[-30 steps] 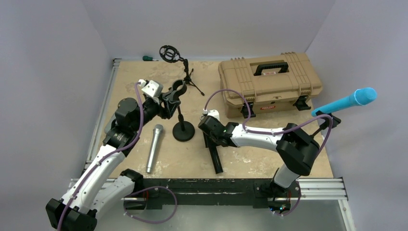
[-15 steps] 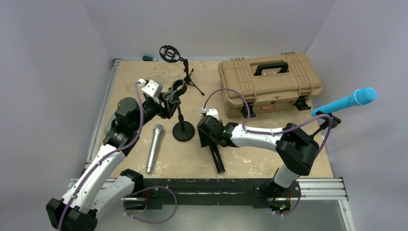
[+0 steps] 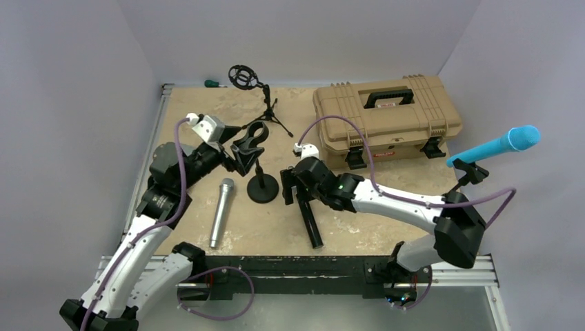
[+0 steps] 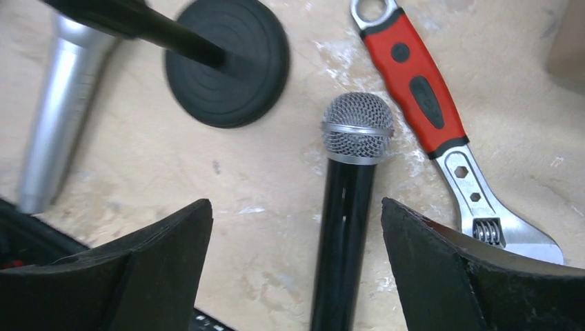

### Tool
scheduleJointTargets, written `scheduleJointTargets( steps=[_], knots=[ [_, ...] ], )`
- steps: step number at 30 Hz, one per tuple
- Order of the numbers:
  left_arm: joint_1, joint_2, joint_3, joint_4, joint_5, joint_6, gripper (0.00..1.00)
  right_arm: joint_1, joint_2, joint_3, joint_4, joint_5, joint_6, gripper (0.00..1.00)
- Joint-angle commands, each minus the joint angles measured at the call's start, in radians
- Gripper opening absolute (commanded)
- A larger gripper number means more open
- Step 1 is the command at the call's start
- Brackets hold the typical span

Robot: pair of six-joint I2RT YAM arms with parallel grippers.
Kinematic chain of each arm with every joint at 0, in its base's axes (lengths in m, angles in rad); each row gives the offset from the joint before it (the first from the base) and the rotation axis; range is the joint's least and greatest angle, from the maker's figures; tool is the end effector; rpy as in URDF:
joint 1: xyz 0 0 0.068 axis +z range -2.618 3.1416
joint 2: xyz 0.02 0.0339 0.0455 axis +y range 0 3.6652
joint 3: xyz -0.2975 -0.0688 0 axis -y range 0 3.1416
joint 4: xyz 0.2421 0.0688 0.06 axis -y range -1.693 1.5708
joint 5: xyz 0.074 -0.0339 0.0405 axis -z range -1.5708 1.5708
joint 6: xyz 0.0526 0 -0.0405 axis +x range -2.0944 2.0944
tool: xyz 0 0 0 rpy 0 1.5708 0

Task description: Remove the microphone from the stand

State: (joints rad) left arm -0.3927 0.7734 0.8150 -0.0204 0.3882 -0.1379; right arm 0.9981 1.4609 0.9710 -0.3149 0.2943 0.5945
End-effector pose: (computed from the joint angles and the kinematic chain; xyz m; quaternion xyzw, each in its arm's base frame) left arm 0.1487 -0.0831 0.3939 0.2239 0.6634 -0.3141 0.6412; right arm 0.1838 0.2568 0.2586 -0.1302 0.9099 0.1691 0.3557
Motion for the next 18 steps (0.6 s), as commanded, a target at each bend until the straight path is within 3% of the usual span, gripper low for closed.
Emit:
scheduleJointTargets(
  steps=[1, 4, 7, 18],
  knots=[
    [0.007, -0.052, 0.115, 0.023, 0.051, 0.015, 0.9, -0.003, -0.114, 0.061, 0.053, -0.061, -0.03, 0.92],
    [0.007, -0.077, 0.157, 0.006, -0.056, 0.024, 0.9, -0.024, -0.175, 0.106, 0.108, -0.183, -0.028, 0.97],
    [0.006, -0.082, 0.204, -0.036, -0.273, 0.028, 0.9, -0.062, -0.202, 0.174, 0.166, -0.309, -0.002, 0.98],
    [0.006, -0.126, 0.1, 0.001, -0.426, 0.114, 0.89, -0.123, -0.068, 0.465, 0.178, -0.335, 0.154, 0.99]
  ],
)
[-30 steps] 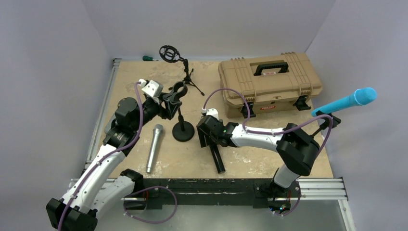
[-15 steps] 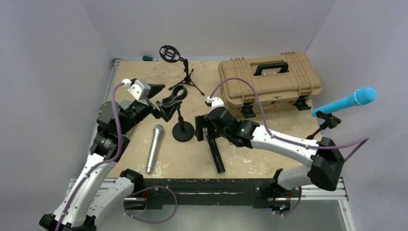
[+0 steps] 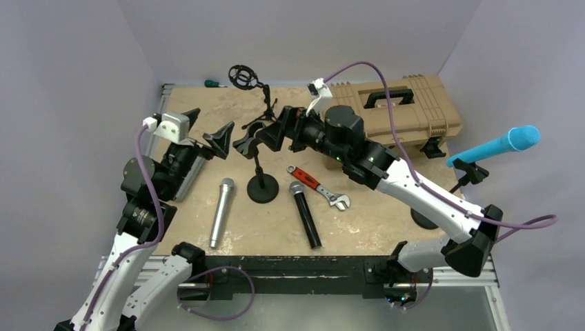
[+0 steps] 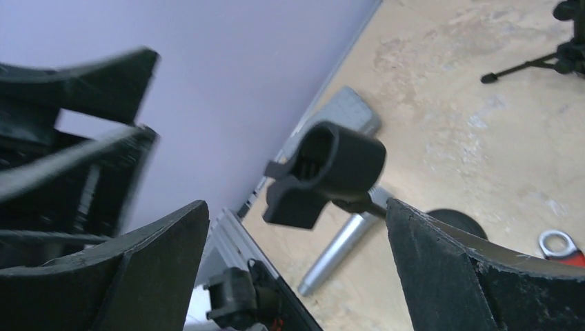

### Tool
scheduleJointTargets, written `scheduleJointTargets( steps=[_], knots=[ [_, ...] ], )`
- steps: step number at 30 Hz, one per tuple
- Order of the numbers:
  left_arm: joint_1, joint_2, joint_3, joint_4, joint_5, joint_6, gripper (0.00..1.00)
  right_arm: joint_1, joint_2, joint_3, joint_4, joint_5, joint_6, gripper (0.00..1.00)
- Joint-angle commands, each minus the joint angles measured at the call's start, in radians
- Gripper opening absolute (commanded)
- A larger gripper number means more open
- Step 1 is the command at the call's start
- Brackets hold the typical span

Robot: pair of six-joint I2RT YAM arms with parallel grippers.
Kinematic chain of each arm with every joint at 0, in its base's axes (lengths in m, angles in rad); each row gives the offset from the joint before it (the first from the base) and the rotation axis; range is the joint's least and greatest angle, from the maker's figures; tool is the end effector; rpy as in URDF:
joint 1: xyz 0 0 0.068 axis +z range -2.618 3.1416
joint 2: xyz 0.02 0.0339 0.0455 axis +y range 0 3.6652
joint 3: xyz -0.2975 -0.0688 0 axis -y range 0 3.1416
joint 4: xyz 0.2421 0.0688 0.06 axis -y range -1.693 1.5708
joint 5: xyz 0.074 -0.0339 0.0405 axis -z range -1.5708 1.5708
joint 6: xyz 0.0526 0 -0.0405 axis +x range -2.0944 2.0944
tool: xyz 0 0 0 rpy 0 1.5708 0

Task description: Remove the microphone from the stand

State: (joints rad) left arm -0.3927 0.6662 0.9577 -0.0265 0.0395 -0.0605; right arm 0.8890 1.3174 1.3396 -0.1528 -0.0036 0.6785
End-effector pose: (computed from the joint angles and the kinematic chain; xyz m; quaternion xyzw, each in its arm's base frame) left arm 0.1127 -0.0489 0.4575 0.1159 0.5964 -0.1901 0.7712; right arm 0.1963 0.2421 0.4504 -0.0802 0.7475 0.4665 0.4661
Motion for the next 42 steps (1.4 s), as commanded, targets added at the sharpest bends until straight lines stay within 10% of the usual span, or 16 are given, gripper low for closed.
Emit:
scheduleJointTargets(
  steps=[1, 42],
  knots=[
    [0.006, -0.026, -0.053, 0.01, -0.081, 0.043, 0.89, -0.016, 0.095, 0.119, 0.013, -0.041, 0.072, 0.98],
    [0.006, -0.05, -0.097, 0.029, -0.143, 0.087, 0.88, -0.024, 0.263, -0.201, 0.19, -0.055, 0.084, 0.63]
  ],
)
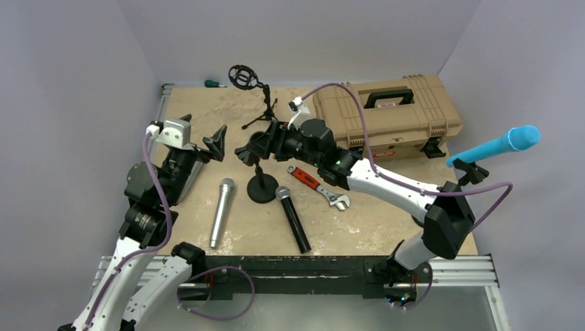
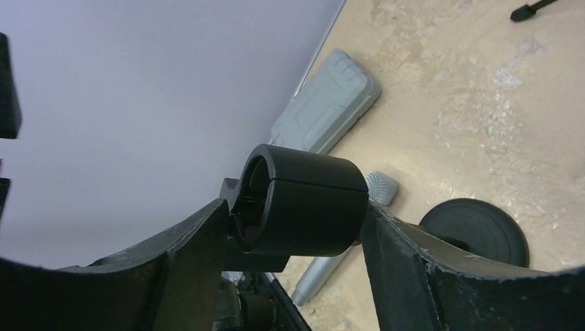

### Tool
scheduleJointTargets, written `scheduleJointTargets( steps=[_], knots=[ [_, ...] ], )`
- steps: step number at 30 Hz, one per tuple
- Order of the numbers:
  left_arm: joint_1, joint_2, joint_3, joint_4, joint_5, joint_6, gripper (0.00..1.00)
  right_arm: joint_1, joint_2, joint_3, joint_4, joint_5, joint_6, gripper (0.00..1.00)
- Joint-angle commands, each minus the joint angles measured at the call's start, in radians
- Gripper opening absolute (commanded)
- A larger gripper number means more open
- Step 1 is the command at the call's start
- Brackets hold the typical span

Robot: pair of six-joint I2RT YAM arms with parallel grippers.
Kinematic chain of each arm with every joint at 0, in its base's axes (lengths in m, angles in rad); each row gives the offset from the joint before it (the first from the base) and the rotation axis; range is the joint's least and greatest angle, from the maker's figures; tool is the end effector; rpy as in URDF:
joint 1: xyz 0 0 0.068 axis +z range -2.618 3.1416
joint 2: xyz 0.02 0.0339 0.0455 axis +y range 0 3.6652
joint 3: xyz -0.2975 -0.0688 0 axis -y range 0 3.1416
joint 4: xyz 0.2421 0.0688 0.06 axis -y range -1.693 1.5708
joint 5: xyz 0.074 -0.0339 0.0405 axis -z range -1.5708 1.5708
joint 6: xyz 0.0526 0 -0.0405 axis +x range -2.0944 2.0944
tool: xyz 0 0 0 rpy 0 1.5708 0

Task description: Remove the microphone from the stand

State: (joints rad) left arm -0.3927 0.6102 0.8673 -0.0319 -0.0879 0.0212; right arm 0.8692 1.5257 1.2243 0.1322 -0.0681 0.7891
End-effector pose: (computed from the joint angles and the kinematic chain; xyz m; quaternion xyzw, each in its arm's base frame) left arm 0.1110 -0.0410 0.4318 0.0943 0.6164 -0.1174 0.7729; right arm 0.2427 0.2928 0.3748 -0.0525 0.7624 0.4928 0.4161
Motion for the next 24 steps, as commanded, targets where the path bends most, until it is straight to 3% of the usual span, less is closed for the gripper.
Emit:
scheduleJointTargets(
  steps=[1, 12, 19, 24],
  knots=[
    [0.006, 0.007, -0.006, 0.033, -0.016, 0.004, 0.88, -0.004, 0.058, -0.101, -0.088, 0.007, -0.025, 0.63],
    [0.006, 0.055, -0.006, 0.034, -0.004, -0.012, 0.88, -0.006, 0.14, -0.089, -0.071, -0.01, -0.072, 0.67],
    [0.006, 0.141, 0.018, -0.017, 0.008, -0.118, 0.9, -0.006, 0.016, -0.017, -0.116, 0.012, -0.189, 0.98],
    [0.006, 0.222, 0.067, -0.098, 0.008, -0.22, 0.91, -0.006, -0.065, 0.078, -0.214, 0.04, -0.256, 0.99]
  ],
)
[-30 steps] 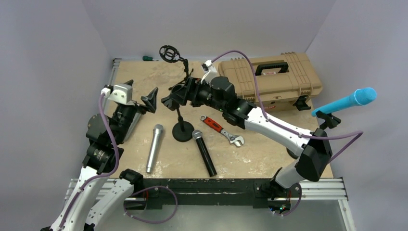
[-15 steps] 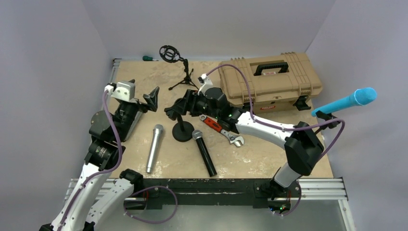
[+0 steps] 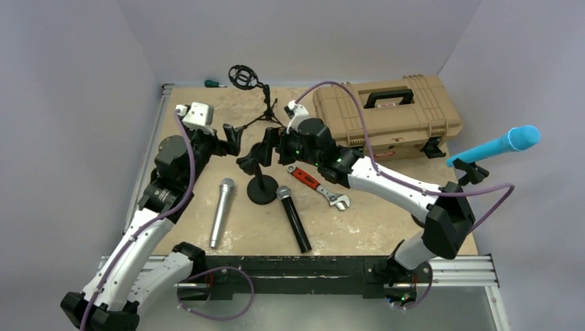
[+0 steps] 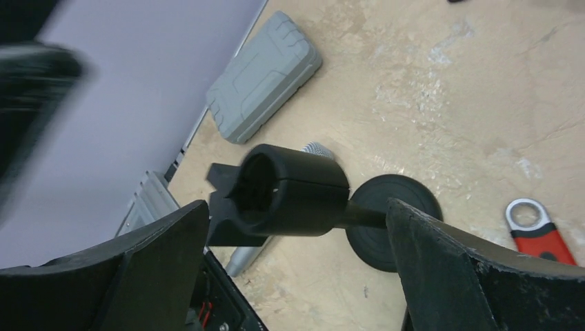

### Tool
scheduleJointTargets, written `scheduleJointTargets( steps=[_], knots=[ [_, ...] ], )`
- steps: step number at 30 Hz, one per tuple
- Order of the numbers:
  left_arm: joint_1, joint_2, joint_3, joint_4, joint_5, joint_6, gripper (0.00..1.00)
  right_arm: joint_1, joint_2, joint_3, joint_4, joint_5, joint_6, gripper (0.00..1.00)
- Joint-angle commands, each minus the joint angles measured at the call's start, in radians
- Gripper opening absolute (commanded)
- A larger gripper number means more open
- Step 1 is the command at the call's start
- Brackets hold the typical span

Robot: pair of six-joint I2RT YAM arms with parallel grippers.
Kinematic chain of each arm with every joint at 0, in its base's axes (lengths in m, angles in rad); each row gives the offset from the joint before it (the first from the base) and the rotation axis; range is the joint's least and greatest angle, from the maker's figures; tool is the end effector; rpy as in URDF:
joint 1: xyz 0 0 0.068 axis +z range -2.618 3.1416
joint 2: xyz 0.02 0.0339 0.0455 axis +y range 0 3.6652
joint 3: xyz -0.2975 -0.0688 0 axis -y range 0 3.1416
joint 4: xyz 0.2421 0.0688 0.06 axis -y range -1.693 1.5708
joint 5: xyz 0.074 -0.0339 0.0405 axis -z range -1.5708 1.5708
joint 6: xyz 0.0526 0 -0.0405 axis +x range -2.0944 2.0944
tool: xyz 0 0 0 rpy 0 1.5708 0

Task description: Remove the microphone from the stand

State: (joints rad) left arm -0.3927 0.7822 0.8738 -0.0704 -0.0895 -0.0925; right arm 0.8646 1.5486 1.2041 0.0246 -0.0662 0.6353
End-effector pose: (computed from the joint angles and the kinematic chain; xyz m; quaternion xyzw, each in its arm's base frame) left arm 0.1597 -0.0611 0.4078 0.0729 0.6958 -0.1411 0.7005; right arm 0.2450 0.2926 0.3459 -0.1119 0.8027 0.4185 0.4099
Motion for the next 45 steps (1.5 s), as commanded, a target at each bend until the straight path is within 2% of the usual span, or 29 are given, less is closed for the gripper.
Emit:
scheduleJointTargets(
  steps=[1, 7, 9, 11, 12, 15, 21, 24, 31, 34, 39, 45],
  knots=[
    [0.005, 0.064, 0.071, -0.076, 0.018, -0.127, 0.91, -0.002, -0.106, 0.102, -0.122, 0.044, -0.111, 0.99],
    [0.005, 0.073, 0.1, -0.202, 0.116, -0.19, 0.91, -0.016, -0.255, 0.046, -0.149, 0.064, -0.129, 0.99],
    [0.005, 0.057, 0.089, -0.206, 0.212, -0.163, 0.93, -0.017, -0.298, 0.017, -0.152, 0.064, -0.129, 0.98],
    [0.005, 0.066, 0.083, -0.195, 0.352, -0.124, 0.99, -0.019, -0.34, -0.008, -0.158, 0.084, -0.13, 0.98],
    [0.005, 0.09, 0.109, -0.221, 0.428, -0.103, 1.0, -0.019, -0.362, -0.022, -0.161, 0.085, -0.131, 0.98],
    [0.005, 0.196, 0.209, -0.381, 0.514, -0.029, 1.0, -0.019, -0.423, -0.063, -0.175, 0.096, -0.13, 0.98],
    [-0.016, 0.351, 0.347, -0.564, 0.497, 0.114, 1.0, -0.02, -0.572, -0.148, -0.207, 0.127, -0.108, 0.98],
    [-0.042, 0.388, 0.363, -0.603, 0.471, 0.168, 1.0, -0.02, -0.648, -0.19, -0.231, 0.161, -0.101, 0.99],
    [-0.072, 0.418, 0.341, -0.624, 0.418, 0.171, 0.96, -0.021, -0.782, -0.247, -0.313, 0.224, -0.086, 0.99],
    [-0.084, 0.438, 0.346, -0.638, 0.38, 0.172, 0.89, -0.02, -0.814, -0.265, -0.318, 0.226, -0.078, 0.99],
    [-0.099, 0.476, 0.381, -0.652, 0.263, 0.16, 0.7, -0.02, -0.837, -0.286, -0.339, 0.238, -0.07, 0.99],
    [-0.101, 0.485, 0.41, -0.635, 0.174, 0.152, 0.55, -0.021, -0.873, -0.297, -0.353, 0.254, -0.056, 0.99]
  ],
)
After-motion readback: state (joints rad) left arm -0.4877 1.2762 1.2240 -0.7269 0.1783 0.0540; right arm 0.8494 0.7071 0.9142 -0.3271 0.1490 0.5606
